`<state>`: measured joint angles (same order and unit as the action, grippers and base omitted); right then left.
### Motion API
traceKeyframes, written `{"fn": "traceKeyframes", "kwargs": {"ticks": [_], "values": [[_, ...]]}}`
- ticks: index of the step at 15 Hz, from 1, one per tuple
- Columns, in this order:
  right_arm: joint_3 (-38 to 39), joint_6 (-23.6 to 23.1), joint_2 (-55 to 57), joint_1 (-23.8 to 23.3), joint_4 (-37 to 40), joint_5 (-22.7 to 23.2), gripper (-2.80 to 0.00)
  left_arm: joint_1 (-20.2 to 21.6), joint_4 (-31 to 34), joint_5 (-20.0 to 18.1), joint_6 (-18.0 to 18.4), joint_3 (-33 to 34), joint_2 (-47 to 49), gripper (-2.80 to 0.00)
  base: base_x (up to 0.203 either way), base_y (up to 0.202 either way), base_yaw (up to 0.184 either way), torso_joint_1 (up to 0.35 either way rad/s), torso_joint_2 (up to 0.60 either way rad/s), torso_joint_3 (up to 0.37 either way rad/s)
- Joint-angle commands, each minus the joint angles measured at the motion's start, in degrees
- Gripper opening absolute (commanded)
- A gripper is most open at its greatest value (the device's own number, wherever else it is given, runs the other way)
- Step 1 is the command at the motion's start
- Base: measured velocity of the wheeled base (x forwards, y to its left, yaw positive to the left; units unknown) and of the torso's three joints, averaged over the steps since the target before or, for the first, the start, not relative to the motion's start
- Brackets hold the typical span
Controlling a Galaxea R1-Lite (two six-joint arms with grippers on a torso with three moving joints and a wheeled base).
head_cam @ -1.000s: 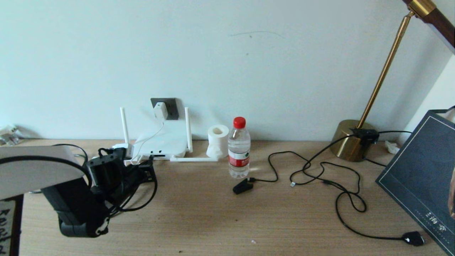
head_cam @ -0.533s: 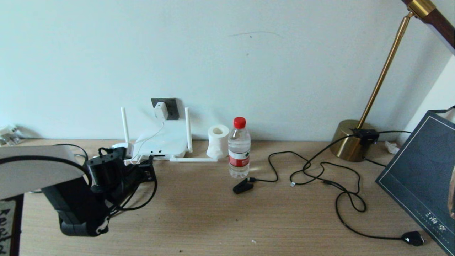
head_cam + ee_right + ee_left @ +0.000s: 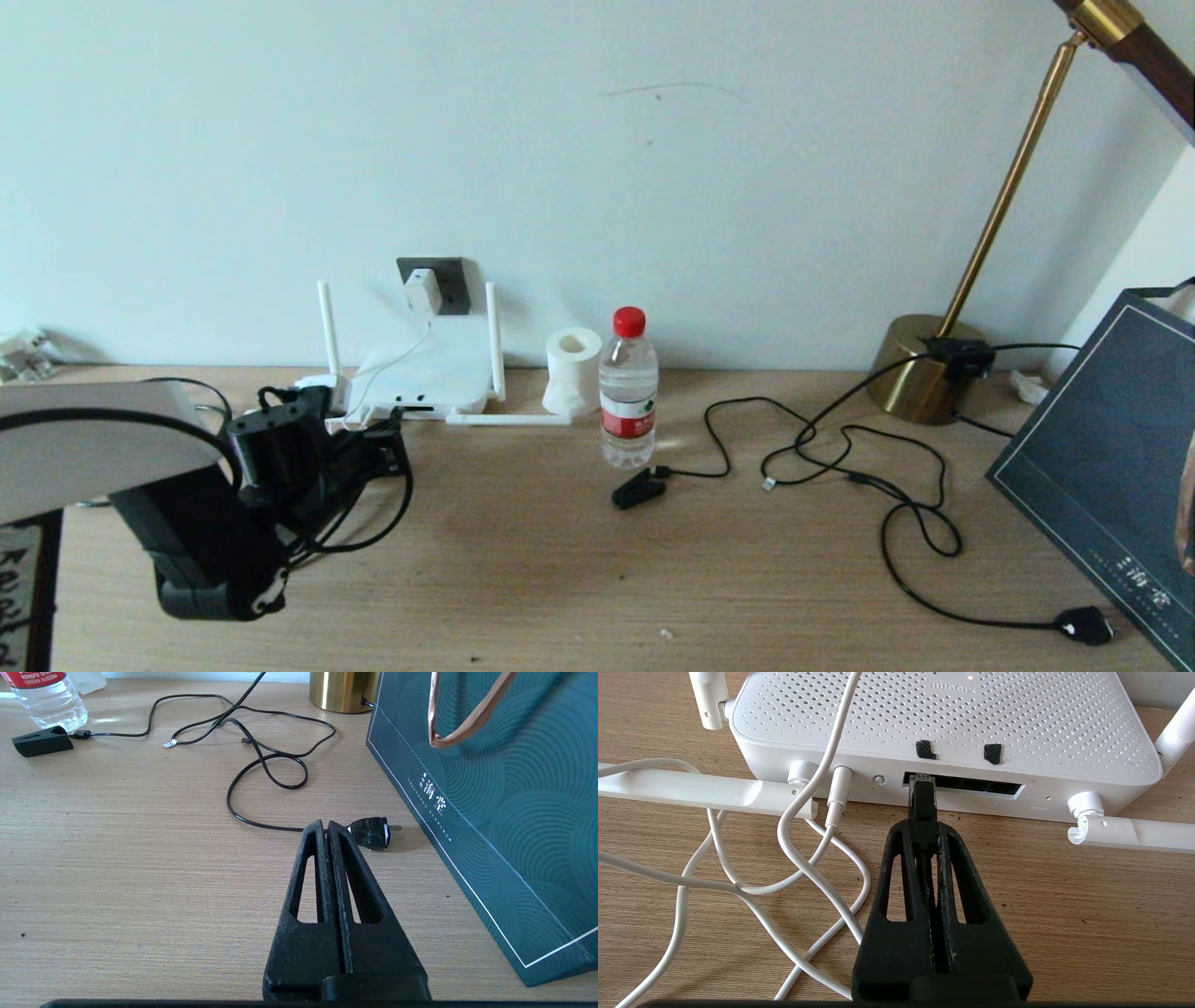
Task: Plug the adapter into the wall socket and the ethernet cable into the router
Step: Align cable and router interface
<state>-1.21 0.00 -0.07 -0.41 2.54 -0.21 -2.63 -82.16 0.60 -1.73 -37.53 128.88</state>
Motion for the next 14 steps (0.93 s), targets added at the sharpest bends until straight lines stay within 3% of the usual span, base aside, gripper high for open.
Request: {"fn": "traceKeyframes", "kwargs": {"ticks": [1,14], "values": [[0.0,0.0,0.1,0.0,0.0,0.0,-2.80,-0.1,-0.5,0.0,0.0,0.1,-0.2,-2.80,0.000,0.000,0.000,0.000,0.00,0.000],[0.0,0.0,0.1,0.0,0.0,0.0,-2.80,-0.2,-0.5,0.1,0.1,0.5,-0.3,-2.80,0.000,0.000,0.000,0.000,0.00,0.000]]}}
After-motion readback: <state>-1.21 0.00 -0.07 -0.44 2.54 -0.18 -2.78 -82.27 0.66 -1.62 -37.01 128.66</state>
